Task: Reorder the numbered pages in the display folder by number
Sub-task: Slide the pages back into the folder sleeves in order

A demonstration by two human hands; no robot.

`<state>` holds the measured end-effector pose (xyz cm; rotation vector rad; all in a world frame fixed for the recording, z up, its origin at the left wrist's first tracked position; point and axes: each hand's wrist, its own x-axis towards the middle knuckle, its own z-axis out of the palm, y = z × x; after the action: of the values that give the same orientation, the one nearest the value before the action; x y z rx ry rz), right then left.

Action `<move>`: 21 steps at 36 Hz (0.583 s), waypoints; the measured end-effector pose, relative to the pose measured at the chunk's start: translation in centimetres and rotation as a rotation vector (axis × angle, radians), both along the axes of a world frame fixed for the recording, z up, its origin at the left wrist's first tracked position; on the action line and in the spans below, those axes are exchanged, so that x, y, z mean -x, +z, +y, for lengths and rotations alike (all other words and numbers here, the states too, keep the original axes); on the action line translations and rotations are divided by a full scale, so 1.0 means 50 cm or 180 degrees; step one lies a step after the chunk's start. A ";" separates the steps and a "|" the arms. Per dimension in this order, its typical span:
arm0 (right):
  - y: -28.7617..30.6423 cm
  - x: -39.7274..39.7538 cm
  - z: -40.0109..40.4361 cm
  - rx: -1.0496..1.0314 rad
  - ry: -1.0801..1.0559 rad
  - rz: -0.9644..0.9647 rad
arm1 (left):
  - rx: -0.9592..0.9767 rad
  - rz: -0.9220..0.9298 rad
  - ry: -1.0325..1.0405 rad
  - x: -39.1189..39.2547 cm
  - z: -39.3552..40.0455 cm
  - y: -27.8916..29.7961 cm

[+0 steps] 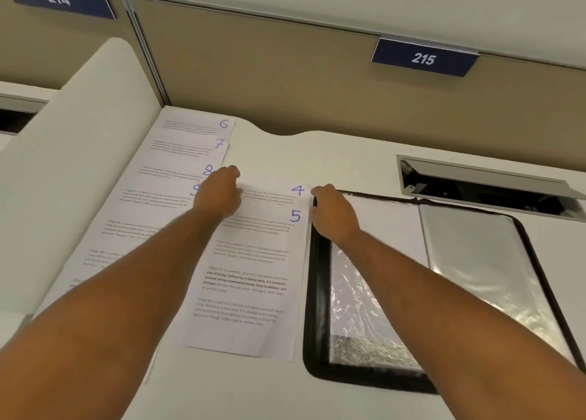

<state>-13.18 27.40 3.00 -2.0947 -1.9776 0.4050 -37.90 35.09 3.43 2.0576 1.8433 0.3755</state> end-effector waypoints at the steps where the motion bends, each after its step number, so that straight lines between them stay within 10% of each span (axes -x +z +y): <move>1: -0.001 0.001 0.017 0.0025 0.0006 -0.0003 | 0.0011 0.0040 -0.0028 0.003 0.012 -0.003; 21: -0.036 0.020 0.139 0.0137 -0.0006 -0.0035 | -0.0249 0.0709 -0.0634 0.018 0.098 -0.049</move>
<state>-14.19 34.35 1.20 -2.1290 -1.9901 0.4405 -38.81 39.99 0.98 2.3957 1.7442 0.1738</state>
